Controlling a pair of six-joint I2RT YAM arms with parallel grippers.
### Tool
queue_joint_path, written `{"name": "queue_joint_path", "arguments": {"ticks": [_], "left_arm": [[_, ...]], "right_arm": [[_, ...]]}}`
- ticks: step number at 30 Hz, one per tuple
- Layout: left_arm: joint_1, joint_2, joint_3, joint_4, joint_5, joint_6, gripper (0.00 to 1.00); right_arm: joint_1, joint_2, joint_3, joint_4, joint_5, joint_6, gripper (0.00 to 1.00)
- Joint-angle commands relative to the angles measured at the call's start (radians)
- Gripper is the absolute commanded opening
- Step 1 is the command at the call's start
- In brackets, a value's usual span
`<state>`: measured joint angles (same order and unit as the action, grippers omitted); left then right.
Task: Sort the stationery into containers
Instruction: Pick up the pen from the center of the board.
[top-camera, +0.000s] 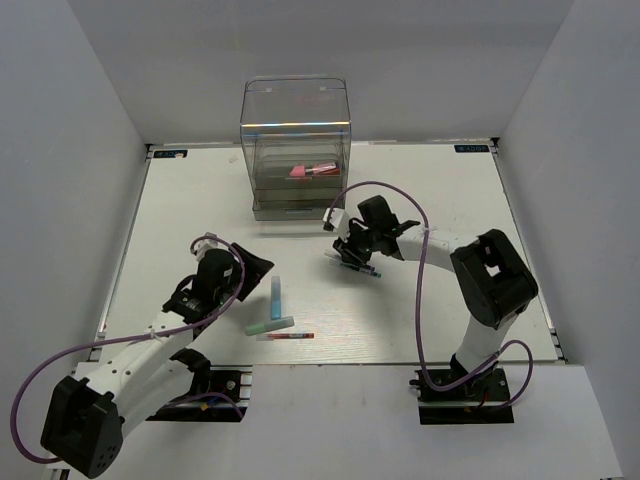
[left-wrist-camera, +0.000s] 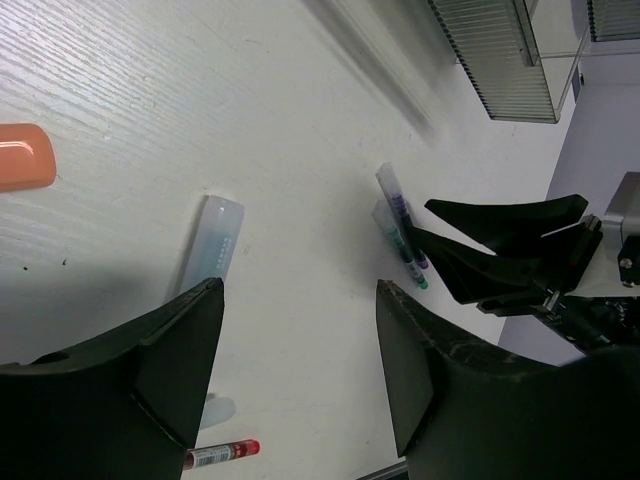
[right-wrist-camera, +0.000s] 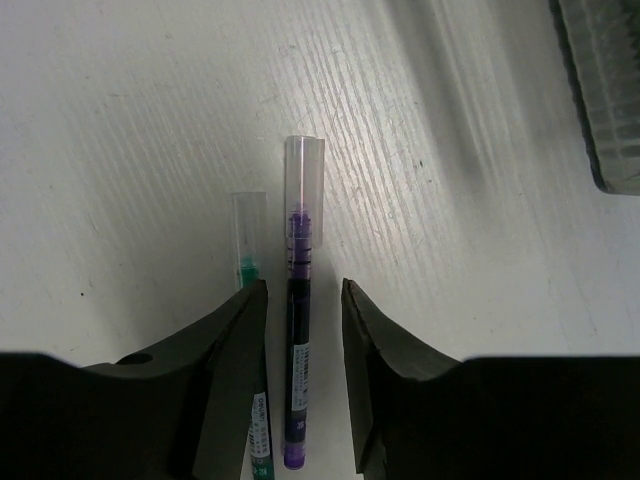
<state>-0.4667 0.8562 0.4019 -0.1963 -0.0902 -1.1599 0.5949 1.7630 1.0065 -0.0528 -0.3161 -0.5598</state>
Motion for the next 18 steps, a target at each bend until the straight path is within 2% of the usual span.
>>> {"name": "queue_joint_path", "arguments": {"ticks": [1,9,13,14,18], "left_arm": [[0.003,-0.028,-0.003,-0.014,0.006,0.000,0.72],[-0.007,-0.019,0.006,0.000,0.015,0.011,0.70],[-0.007,0.000,0.015,0.023,0.052,0.042,0.69],[-0.007,0.010,0.024,0.023,0.061,0.042,0.69],[-0.007,0.020,0.025,0.032,0.070,0.051,0.69]], "right_arm": [[-0.001,0.015,0.043,-0.001,-0.001,-0.014,0.42],[-0.001,0.064,0.058,-0.019,0.015,-0.029,0.39],[-0.003,0.088,0.118,-0.097,-0.043,-0.067,0.31],[-0.004,0.114,0.130,-0.189,-0.075,-0.110,0.26],[-0.004,0.177,0.220,-0.359,-0.147,-0.181,0.13]]}}
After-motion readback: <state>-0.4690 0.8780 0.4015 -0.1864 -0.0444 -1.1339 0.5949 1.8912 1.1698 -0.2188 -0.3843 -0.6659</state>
